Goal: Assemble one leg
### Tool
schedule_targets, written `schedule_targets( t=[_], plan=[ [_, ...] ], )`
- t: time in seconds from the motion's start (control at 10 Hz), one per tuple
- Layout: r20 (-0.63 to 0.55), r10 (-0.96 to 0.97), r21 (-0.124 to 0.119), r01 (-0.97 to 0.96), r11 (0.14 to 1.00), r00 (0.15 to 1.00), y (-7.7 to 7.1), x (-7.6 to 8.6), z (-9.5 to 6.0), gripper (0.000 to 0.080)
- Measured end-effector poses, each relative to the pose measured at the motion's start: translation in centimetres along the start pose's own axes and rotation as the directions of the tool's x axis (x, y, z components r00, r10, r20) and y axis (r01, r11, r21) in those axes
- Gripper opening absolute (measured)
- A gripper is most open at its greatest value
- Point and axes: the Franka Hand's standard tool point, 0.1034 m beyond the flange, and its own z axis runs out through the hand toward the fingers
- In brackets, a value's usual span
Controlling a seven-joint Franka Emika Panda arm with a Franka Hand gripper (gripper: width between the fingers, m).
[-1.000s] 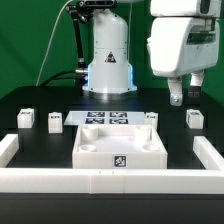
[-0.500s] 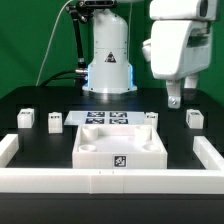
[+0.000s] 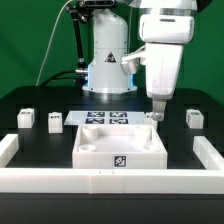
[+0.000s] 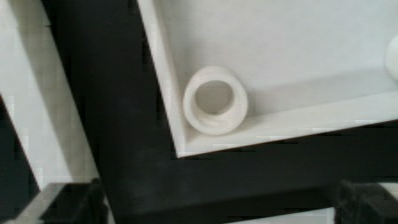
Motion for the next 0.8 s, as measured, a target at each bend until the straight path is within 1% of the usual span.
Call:
schedule_targets(
  t=[0.2,0.3,0.4,0.5,0.6,0.7,0.8],
  plan=[
    [0.0,-0.016,0.003,0.016,1.0,1.0,0.0,-0.1,0.1,0.065],
    [0.001,-0.056,0.007,0.056,0.998,0.998,-0.1,-0.4,0.5,0.065],
    [-0.008,-0.113,-0.015,0.113,0.993,0.994,-0.5,-1.0,0.9,0.065],
    [-0.012,-0.201,-0.029,0.201,0.979,0.979,-1.4,-2.0,1.4,0.065],
    [-0.01,-0.276,-0.026,0.275,0.961,0.961,-2.0,-3.0,2.0,0.065],
    [-0.003,-0.305,-0.031,0.305,0.952,0.952,-2.1,-3.5,2.2,0.065],
    [-0.004,-0.295,-0.03,0.294,0.955,0.956,-2.2,-3.4,2.2,0.065]
  ],
)
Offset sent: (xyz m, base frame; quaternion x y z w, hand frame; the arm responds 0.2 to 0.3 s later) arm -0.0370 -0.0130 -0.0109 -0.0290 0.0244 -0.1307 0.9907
